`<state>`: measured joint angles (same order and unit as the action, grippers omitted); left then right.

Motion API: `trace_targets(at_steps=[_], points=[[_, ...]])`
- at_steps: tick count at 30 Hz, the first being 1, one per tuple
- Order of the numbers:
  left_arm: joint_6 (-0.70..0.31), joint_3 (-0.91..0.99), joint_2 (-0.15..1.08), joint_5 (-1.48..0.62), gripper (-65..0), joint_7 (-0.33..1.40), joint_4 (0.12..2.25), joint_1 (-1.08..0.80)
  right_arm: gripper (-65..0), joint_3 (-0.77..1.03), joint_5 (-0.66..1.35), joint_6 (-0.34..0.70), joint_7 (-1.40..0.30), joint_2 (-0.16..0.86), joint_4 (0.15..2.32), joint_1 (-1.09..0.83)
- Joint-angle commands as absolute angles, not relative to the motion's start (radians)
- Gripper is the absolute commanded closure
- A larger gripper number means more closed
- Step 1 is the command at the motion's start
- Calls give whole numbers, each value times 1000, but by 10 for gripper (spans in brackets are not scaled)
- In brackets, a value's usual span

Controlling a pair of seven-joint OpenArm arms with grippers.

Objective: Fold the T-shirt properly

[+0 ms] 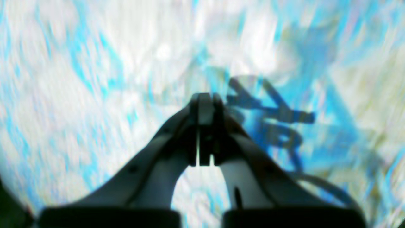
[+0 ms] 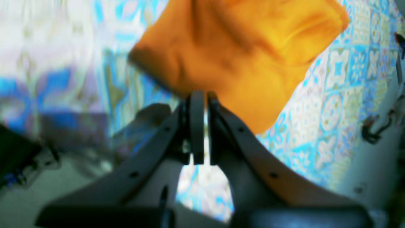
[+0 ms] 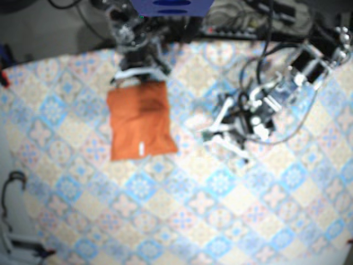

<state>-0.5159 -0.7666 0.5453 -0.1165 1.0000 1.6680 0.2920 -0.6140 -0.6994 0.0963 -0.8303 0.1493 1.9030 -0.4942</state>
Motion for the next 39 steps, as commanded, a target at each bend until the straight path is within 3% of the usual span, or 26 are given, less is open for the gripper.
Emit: trace_targets(at_steps=[1,3,6,11,20,26,31,39], points=[[-512,-742,572,-119,0,980,1718,282,-20,-602,-734,84,-822,140,1925,-510],[-512,-700,619,-124,-2,978,1764,219,-20,-562,-780,84,-820,127,1925,-544],[-512,-630,684,-119,-58,977,1830,111,-20,-472,-826,84,-777,110,1929,-601],[-512,-490,762,-124,-129,905,1865,-74,-49,-182,-803,82,-650,68,1928,-671],[-512,-297,779,-117,-136,817,1860,-323,-170,374,-475,90,-513,71,1922,-685],[-509,-265,779,-117,-136,814,1844,-395,-287,532,-329,90,-501,110,1868,-756],[-509,-242,771,-119,-136,760,1707,-452,-304,650,-196,90,-475,128,1610,-789],[-509,-245,708,-127,-132,581,1316,-452,-303,720,-153,90,-147,147,1032,-754]])
